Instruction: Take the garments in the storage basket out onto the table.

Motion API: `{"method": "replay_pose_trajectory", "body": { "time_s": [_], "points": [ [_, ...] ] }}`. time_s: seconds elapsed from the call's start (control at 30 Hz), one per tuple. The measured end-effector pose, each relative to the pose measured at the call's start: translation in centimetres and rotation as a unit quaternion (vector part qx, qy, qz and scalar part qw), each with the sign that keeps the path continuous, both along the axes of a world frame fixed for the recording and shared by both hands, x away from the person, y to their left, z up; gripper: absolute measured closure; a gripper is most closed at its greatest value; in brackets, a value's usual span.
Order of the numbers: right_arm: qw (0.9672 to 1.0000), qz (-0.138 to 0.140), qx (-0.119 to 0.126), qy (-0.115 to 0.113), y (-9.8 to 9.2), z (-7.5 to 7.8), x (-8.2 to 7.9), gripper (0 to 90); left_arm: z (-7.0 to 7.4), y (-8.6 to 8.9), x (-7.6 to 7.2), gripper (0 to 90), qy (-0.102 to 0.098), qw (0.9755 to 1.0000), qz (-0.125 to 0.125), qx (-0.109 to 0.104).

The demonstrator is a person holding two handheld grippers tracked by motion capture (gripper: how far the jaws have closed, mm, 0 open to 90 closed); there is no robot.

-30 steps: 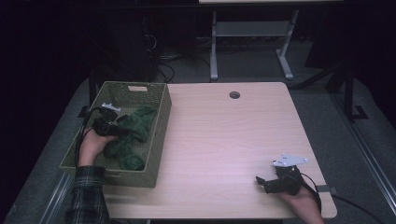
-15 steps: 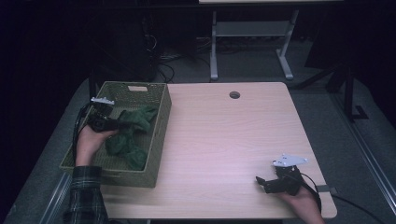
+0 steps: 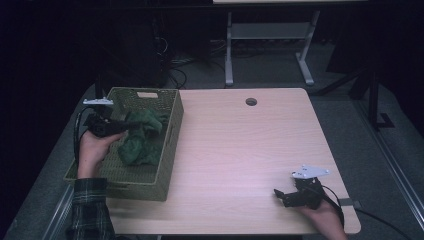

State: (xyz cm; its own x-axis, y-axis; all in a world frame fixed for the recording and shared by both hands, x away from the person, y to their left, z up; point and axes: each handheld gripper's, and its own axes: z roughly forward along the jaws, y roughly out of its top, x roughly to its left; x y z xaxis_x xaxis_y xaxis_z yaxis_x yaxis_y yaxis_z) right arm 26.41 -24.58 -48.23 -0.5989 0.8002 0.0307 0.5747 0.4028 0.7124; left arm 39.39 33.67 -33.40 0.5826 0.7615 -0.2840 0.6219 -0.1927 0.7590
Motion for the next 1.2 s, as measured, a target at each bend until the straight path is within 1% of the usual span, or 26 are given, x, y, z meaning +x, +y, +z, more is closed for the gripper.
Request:
{"method": "replay_pose_trajectory", "body": {
  "time_s": [0.07,0.13,0.23,0.3,0.37,0.43,0.47,0.5,0.6,0.63,0.67,0.7,0.8,0.83,1.0,1.1,1.17,1.2],
  "points": [
    [1.0,0.0,0.0,0.0,0.0,0.0,0.0,6.5,0.5,-0.2,-0.3,86.0,-0.01,0.9999,-0.004,-0.007],
    [1.0,0.0,0.0,0.0,0.0,0.0,0.0,6.5,0.7,-0.3,-0.4,86.1,-0.012,0.9999,-0.005,-0.008],
    [1.0,0.0,0.001,0.0,0.0,0.0,0.0,6.5,1.5,-0.6,-0.7,86.2,-0.027,0.9995,-0.009,-0.011],
    [1.0,0.0,0.0,0.0,0.0,0.0,0.0,6.5,1.7,-0.8,-0.8,86.2,-0.03,0.9995,-0.008,-0.011],
    [1.0,0.0,0.0,0.0,0.0,0.0,0.0,6.5,2.2,-1.0,-1.0,86.3,-0.038,0.9991,-0.006,-0.014],
    [1.0,0.0,0.0,0.0,0.0,0.0,0.0,6.5,2.7,-1.1,-1.3,86.3,-0.045,0.9987,-0.008,-0.025],
    [1.0,0.0,0.0,0.0,0.0,0.0,0.0,6.5,3.3,-1.2,-1.4,86.5,-0.053,0.9981,-0.012,-0.031],
    [1.0,0.0,0.0,0.0,0.0,0.0,0.0,6.5,3.3,-1.2,-1.4,86.5,-0.053,0.9981,-0.012,-0.031],
    [1.0,0.0,0.0,0.0,0.0,0.0,0.0,6.5,4.3,-1.4,-1.7,86.6,-0.065,0.997,-0.013,-0.041],
    [1.0,0.0,0.001,0.0,0.0,0.0,0.0,6.5,4.9,-1.6,-1.7,86.6,-0.069,0.9964,-0.014,-0.047],
    [1.0,0.0,0.001,0.0,0.0,0.0,0.0,6.5,5.3,-1.8,-1.7,86.6,-0.071,0.9962,-0.017,-0.048],
    [1.0,0.0,0.001,0.0,0.0,0.0,0.0,6.5,5.3,-1.8,-1.7,86.7,-0.071,0.9962,-0.017,-0.048],
    [1.0,0.0,0.0,0.0,0.0,0.0,0.0,6.5,6.6,-2.6,-1.7,86.8,-0.083,0.9952,-0.025,-0.045],
    [1.0,0.0,0.0,0.0,0.0,0.0,0.0,6.5,6.9,-3.0,-1.7,86.8,-0.086,0.9948,-0.027,-0.047],
    [1.0,0.0,0.0,0.0,0.0,0.0,0.0,6.5,8.2,-4.7,-1.5,86.8,-0.1,0.9924,-0.047,-0.054],
    [1.0,0.0,0.0,0.0,0.0,0.0,0.0,6.5,8.3,-5.9,-1.2,86.8,-0.101,0.9919,-0.056,-0.053],
    [1.0,0.0,0.0,0.0,0.0,0.0,0.0,6.5,8.1,-6.6,-1.0,86.8,-0.099,0.9918,-0.061,-0.053],
    [1.0,0.001,0.0,0.0,0.0,0.0,0.0,6.5,7.8,-7.3,-0.7,86.8,-0.095,0.9918,-0.066,-0.055]
  ]
}}
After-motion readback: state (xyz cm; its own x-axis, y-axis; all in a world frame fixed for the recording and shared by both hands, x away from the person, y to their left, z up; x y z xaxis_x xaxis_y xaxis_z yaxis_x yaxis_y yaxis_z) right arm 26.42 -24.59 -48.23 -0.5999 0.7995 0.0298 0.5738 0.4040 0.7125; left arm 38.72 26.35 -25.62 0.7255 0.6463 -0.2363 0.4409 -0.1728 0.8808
